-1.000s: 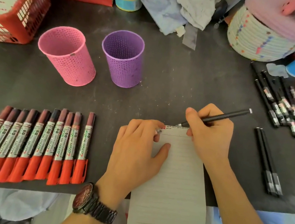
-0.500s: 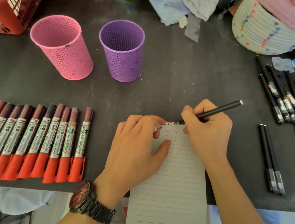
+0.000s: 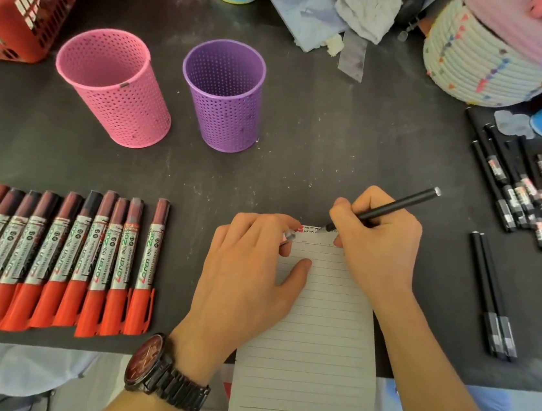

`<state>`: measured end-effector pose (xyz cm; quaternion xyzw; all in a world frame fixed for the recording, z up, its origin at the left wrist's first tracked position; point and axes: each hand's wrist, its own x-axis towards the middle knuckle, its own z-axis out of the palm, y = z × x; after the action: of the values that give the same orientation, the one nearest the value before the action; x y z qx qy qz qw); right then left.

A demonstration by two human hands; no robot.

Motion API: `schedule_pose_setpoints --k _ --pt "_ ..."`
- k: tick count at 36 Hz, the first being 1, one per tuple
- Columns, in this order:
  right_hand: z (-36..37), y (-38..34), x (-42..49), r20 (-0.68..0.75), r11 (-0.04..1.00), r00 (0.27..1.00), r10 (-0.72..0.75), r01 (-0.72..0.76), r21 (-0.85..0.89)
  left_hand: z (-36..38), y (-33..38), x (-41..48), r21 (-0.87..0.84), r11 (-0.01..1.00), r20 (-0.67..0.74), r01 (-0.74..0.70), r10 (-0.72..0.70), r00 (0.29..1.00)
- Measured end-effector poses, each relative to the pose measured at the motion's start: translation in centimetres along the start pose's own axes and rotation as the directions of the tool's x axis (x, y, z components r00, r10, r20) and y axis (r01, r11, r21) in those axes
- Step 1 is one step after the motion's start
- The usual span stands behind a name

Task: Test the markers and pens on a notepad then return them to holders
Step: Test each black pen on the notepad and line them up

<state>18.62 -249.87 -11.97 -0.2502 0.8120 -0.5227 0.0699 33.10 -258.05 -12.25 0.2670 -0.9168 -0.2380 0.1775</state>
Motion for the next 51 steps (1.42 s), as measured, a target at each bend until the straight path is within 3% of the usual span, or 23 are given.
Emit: schedule_pose_setpoints --k 42,51 --pt "-0.08 0.16 -0.08 -0.028 1.0 1.0 -0.007 0.007 -0.006 -0.02 -0.05 -0.11 -0.023 1.0 -0.017 0.003 -0.004 1.0" --pt "-0.86 -0.14 0.27 -0.126 0.974 0.989 0.078 -0.049 0.22 -0.07 -0.13 -0.28 -0.027 0.999 -0.006 0.023 -0.023 1.0"
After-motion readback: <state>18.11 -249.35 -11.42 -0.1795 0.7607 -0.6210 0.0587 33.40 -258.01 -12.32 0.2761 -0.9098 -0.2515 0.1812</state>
